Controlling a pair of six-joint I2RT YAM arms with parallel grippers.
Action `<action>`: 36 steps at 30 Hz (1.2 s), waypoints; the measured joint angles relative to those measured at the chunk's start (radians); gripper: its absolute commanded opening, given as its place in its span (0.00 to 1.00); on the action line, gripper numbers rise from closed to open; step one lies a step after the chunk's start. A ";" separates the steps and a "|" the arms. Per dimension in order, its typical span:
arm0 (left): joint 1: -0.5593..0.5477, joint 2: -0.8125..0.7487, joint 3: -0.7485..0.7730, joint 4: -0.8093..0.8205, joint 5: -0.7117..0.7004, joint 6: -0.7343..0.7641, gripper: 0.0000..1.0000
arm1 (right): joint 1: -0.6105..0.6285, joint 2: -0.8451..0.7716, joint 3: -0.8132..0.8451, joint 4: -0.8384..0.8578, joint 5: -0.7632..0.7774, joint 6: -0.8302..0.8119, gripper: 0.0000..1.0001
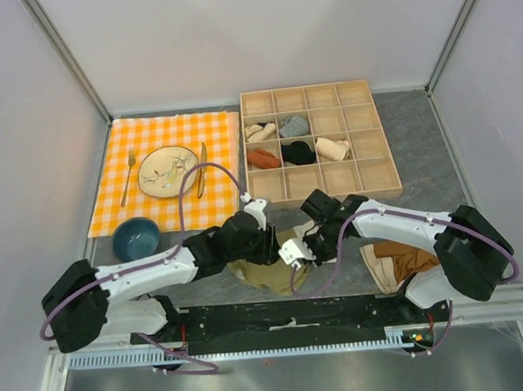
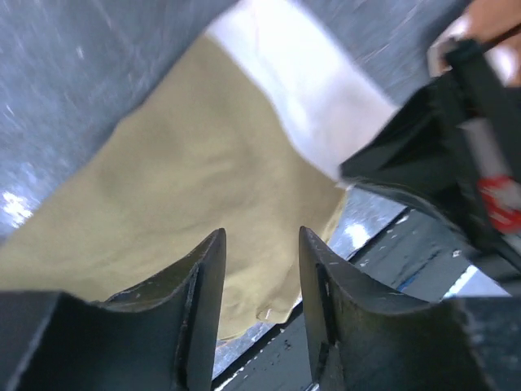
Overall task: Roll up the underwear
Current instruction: Fold the underwear at the corner of the board.
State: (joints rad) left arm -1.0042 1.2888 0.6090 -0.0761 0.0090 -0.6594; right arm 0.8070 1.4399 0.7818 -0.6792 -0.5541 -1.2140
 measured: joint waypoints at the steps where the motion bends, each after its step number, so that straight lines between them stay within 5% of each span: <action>1: 0.004 -0.047 0.000 -0.005 -0.011 0.015 0.53 | -0.010 0.005 0.025 -0.009 -0.015 0.021 0.00; 6: 0.021 -0.238 -0.028 0.003 -0.033 0.091 0.54 | -0.075 0.073 0.149 -0.045 -0.095 0.111 0.00; 17: 0.014 -0.384 -0.190 0.004 0.002 0.118 0.61 | -0.180 0.345 0.383 -0.143 -0.175 0.251 0.00; 36: -0.045 -0.414 -0.188 0.012 -0.115 0.213 0.60 | -0.217 0.546 0.603 -0.200 -0.180 0.468 0.00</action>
State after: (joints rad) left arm -1.0496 0.8753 0.4213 -0.0639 -0.1059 -0.4461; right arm 0.5903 1.9862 1.3849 -0.8791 -0.7345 -0.7460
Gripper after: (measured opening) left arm 0.610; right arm 0.008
